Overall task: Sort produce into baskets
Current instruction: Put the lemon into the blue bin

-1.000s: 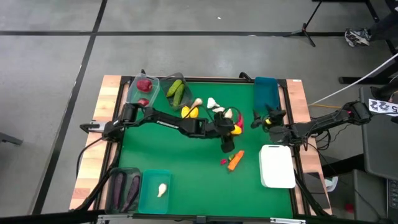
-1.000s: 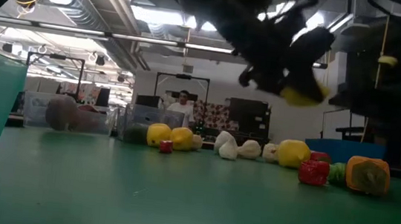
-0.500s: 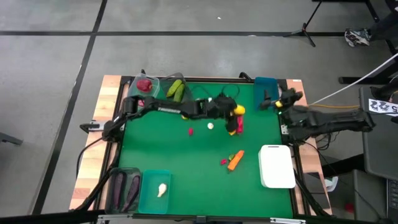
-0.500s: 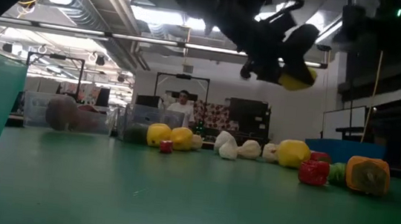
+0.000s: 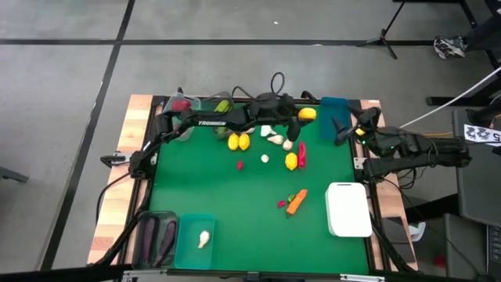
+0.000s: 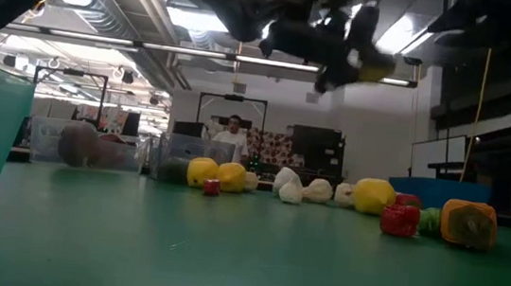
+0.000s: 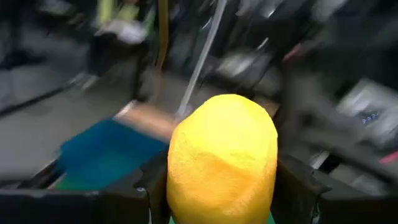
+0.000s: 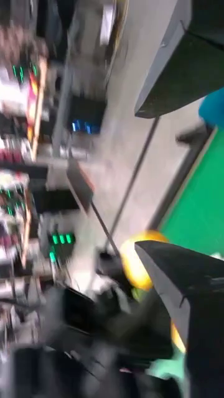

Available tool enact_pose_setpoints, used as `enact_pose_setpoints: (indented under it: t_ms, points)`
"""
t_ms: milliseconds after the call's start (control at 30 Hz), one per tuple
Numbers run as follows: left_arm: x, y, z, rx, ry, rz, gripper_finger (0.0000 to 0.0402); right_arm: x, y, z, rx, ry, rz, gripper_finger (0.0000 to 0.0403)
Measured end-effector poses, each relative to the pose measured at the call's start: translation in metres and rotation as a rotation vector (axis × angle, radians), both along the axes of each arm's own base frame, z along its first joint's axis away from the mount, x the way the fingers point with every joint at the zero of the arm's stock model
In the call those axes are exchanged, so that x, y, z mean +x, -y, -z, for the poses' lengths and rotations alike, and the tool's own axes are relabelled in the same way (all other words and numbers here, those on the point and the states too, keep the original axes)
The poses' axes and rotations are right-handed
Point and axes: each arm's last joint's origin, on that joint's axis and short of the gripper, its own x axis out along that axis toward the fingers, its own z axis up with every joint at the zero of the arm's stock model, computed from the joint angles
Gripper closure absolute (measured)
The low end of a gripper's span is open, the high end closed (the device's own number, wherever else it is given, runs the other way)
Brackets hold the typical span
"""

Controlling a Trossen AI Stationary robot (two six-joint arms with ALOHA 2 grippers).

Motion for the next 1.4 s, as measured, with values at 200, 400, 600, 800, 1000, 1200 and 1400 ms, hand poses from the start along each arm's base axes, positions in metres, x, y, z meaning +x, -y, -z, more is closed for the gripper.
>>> enact_pose_setpoints:
  t_ms: [200,400,600,800,1000,1200,1400]
  points:
    - [-0.004,0.009,-0.033,0.028,0.239,0.113,0.0204,-0.003,-0.004,-0.019,-0.067,0.155,-0.237,0.0066]
    - [-0.005,0.012,-0.040,0.023,0.306,0.217,0.0204,-0.019,-0.012,-0.042,-0.242,0.325,-0.593,0.0066]
    - [-0.003,0.021,-0.041,0.038,0.318,0.234,0.0204,-0.008,-0.013,-0.039,-0.293,0.237,-0.605,0.0066]
    - [-0.001,0.031,-0.041,0.089,0.321,0.250,0.0204,0.022,-0.014,-0.036,-0.348,0.155,-0.544,0.0066]
    - [0.000,0.037,-0.041,0.093,0.321,0.260,0.0204,0.037,-0.014,-0.033,-0.377,0.101,-0.502,0.0066]
    - [0.001,0.040,-0.041,0.103,0.320,0.266,0.0204,0.037,-0.014,-0.036,-0.382,0.127,-0.489,0.0066]
    - [0.002,0.044,-0.041,0.110,0.321,0.272,0.0204,0.037,-0.014,-0.035,-0.380,0.116,-0.491,0.0066]
